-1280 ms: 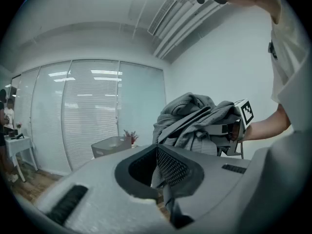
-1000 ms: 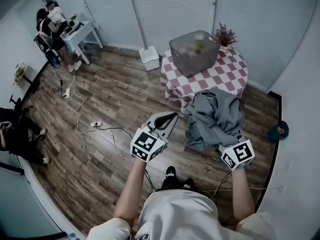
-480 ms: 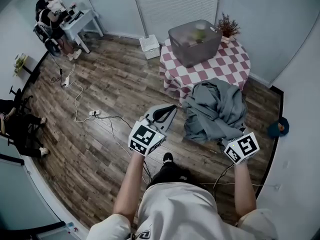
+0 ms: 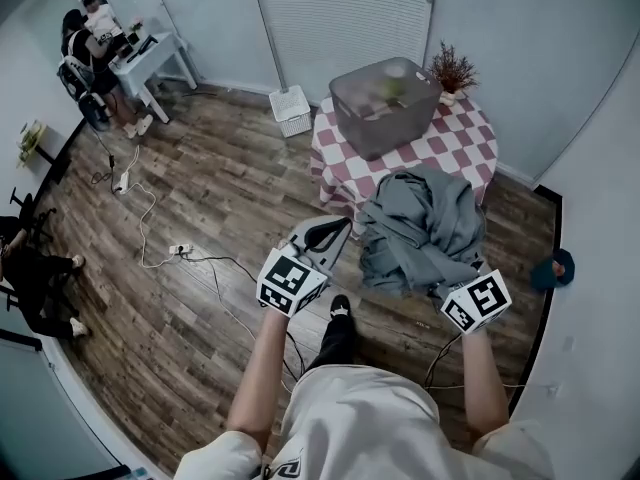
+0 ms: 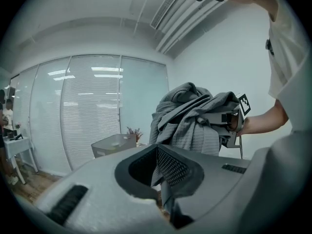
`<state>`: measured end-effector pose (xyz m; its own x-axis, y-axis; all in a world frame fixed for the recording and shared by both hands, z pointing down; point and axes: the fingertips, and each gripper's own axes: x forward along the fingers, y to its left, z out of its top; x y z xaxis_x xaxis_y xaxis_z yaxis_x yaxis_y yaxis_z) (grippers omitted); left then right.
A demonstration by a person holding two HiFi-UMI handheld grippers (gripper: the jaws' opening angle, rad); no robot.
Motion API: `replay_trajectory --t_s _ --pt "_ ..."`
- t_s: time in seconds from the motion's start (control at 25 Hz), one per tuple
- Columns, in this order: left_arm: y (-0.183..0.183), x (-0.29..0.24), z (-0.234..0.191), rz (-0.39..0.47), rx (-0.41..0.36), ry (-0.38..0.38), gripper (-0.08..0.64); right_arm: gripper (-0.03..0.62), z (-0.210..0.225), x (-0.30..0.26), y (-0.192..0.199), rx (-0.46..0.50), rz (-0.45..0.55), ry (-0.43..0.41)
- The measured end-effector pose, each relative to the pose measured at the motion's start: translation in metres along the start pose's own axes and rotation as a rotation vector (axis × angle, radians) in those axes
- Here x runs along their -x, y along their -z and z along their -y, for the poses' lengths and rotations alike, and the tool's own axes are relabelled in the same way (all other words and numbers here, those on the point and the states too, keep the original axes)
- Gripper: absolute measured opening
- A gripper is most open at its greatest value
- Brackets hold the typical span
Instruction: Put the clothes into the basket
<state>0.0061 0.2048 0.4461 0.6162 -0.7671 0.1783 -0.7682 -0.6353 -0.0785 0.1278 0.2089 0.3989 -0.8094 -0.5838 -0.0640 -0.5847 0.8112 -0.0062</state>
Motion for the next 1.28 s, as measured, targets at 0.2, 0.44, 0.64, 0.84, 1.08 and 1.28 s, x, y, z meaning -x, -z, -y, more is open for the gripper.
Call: replay_trajectory --t_s 0.2,0.44,0.64,0.84,1.08,1.28 --pt "-0.018 -0.041 -0.031 0.002 -0.047 0.057 0.014 0.201 0.025 -0.032 -0.005 0.015 -0.002 0.011" --pt "-0.028 -0.073 -0.073 -0.010 -0.065 0.085 0.015 0.201 0.063 -0.071 -0.013 0.044 -0.011 0.051" --pt "-0.029 -0.081 -0.086 0.001 -0.054 0.129 0.015 0.201 0.076 -0.086 -0.015 0.039 -0.005 0.070" --pt "-0.031 -0.092 -0.095 0.020 -0.060 0.199 0.015 0.201 0.084 -0.104 -0.019 0.070 -0.021 0.078" --pt "-0.024 -0.104 -0.125 0.029 -0.050 0.216 0.015 0.201 0.100 -0.130 -0.017 0.082 -0.018 0.103" --pt "-0.015 -0.108 -0.158 0.020 -0.028 0.167 0.015 0.201 0.108 -0.144 -0.022 0.099 0.001 0.133"
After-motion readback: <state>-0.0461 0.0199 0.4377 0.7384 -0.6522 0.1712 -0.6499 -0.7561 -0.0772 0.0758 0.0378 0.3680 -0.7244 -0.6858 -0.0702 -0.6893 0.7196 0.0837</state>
